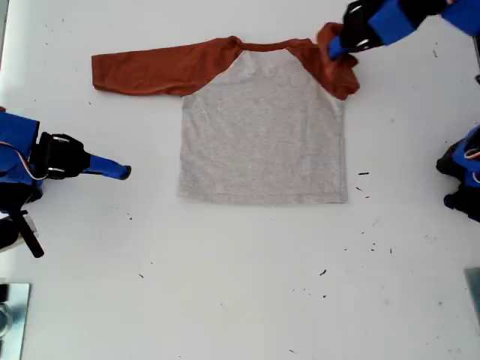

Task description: Fold t shirt

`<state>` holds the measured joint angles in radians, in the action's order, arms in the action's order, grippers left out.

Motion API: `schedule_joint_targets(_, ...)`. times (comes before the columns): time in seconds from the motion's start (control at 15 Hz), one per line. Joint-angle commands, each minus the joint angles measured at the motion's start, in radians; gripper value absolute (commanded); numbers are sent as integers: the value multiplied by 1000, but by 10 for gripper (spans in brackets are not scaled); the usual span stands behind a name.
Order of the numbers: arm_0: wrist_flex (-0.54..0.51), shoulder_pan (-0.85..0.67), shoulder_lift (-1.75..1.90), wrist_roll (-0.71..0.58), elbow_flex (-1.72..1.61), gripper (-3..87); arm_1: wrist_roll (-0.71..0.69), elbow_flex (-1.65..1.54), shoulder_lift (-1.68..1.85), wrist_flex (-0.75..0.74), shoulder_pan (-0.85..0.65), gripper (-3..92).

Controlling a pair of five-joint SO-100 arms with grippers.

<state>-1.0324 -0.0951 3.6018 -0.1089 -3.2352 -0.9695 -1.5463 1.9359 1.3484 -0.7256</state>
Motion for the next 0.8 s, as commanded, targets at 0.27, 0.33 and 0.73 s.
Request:
schedule_joint_targets(0.27,5,8,6,-14,-9,-3,109,643,-529,-40,403,345)
schedule_joint_targets(0.33,5,5,6,-15,-9,-3,114,732,-543,40,403,363)
schedule_joint_targets(0.73,5,-12,6,-21,-9,-3,109,-170,388,54,100,35)
